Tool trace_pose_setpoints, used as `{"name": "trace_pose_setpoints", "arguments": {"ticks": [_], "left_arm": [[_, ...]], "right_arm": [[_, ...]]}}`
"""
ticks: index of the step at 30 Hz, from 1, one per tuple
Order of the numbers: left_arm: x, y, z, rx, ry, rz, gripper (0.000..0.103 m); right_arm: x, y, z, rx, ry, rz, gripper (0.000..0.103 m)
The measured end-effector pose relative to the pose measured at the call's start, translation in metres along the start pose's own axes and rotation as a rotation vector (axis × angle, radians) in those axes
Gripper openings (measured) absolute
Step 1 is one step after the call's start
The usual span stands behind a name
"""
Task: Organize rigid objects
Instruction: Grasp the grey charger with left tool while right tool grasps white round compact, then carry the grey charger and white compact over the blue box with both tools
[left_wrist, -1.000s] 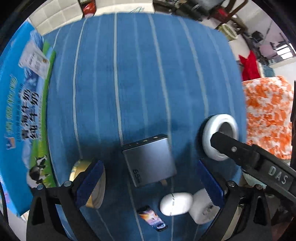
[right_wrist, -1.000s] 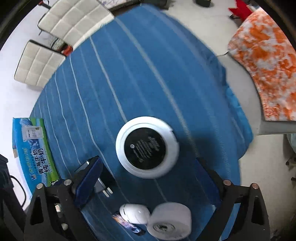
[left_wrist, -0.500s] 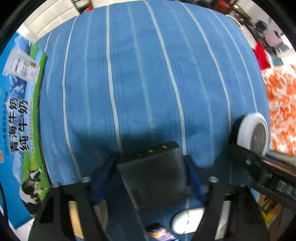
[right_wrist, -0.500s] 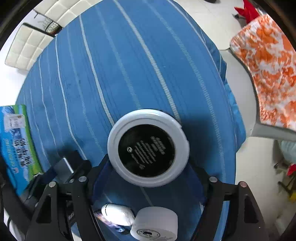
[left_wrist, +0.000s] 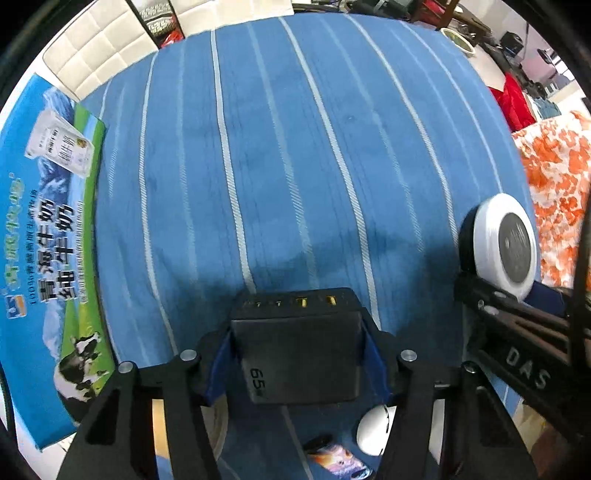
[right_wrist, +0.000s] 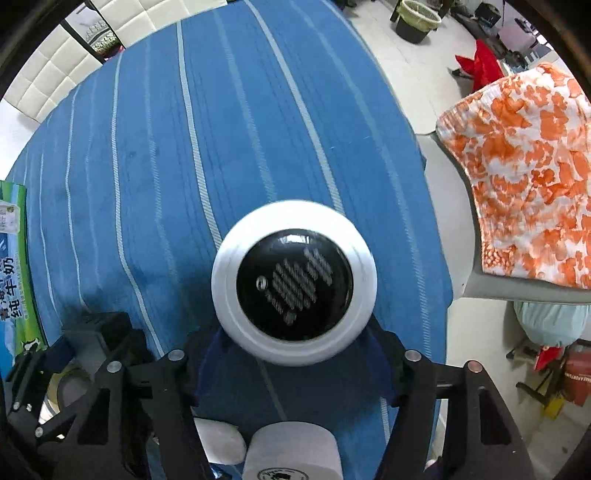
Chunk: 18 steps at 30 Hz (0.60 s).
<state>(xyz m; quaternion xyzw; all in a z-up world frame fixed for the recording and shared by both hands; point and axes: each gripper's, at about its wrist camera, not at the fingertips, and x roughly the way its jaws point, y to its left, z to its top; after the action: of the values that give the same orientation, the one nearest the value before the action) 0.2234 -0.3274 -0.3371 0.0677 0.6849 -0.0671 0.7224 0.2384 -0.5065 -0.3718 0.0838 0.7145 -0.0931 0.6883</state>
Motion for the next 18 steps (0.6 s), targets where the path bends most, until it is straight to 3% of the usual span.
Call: {"name": "trace_pose_setpoints", "arguments": {"ticks": [2, 5, 7, 10, 14, 16, 18], "left_arm": [[-0.006, -0.002, -0.002, 0.011, -0.015, 0.004, 0.057], [-0.016, 0.0, -0.01, 0.016, -0.022, -0.003, 0.057], [-0.017, 0.003, -0.013, 0.008, -0.017, -0.004, 0.057], [-0.021, 0.018, -0.013, -0.021, -0.013, -0.031, 0.056], [-0.023, 0.033, 0.0, -0.071, -0.016, -0.078, 0.056], [-0.026, 0.031, 0.007, -0.081, -0.024, -0.095, 0.056], [-0.029, 0.026, 0.017, -0.079, -0.039, -0.096, 0.056]], "right_arm": [[0.0, -0.001, -0.003, -0.012, 0.008, -0.018, 0.0], [-0.007, 0.005, -0.007, -0.049, -0.016, -0.025, 0.0], [-0.002, 0.002, -0.01, -0.027, 0.062, 0.119, 0.001], [-0.014, -0.01, -0.018, -0.046, 0.062, 0.22, 0.023], [-0.041, -0.049, -0.021, 0.073, -0.024, 0.276, 0.078], [-0.046, -0.062, -0.011, 0.142, -0.074, 0.266, 0.079], [-0.04, -0.064, 0.006, 0.175, -0.066, 0.276, 0.079]]}}
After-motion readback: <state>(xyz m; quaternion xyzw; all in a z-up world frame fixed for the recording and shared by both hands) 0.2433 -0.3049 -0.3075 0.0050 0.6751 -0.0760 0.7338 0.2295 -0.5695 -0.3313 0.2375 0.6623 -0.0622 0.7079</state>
